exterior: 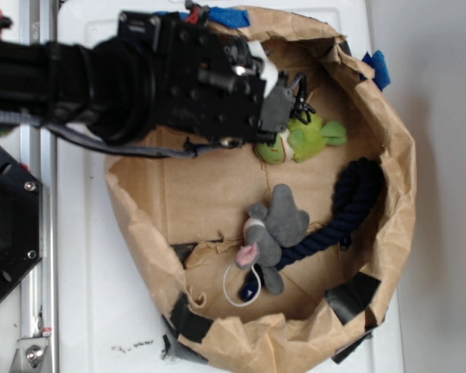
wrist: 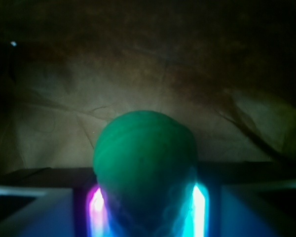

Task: Grab the green ball.

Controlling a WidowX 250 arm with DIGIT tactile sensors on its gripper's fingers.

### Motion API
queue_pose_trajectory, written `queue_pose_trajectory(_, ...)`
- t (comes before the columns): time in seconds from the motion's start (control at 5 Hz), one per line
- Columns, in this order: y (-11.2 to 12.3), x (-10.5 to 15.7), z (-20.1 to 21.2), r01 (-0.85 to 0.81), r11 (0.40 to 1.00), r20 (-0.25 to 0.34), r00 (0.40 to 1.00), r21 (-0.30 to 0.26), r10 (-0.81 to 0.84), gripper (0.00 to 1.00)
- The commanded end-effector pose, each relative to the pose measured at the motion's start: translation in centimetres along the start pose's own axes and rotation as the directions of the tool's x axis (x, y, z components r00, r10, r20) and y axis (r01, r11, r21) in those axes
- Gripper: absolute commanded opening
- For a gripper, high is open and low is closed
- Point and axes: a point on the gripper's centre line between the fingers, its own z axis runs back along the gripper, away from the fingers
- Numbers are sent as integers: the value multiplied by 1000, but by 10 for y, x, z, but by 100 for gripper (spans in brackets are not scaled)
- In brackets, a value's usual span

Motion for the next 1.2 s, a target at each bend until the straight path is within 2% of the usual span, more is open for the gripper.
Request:
queue_pose_trajectory(0.0,-4,19,90,364,898,-158,899,-246,-408,0)
queue_pose_trajectory(0.2,-11,6,119,546,783,-277,735,-297,-618,0)
queue_pose_trajectory(0.4,-3,-14,144,669,682,-194,658,-295,-728,0)
queue_pose_trajectory(0.6,7,-22,160,718,614,-141,606,-328,-783,0)
queue_pose_trajectory(0.8,10,-21,165,717,602,-102,610,-352,-786,0)
queue_pose_trajectory(1.0,11,-19,163,705,613,-94,626,-357,-774,0)
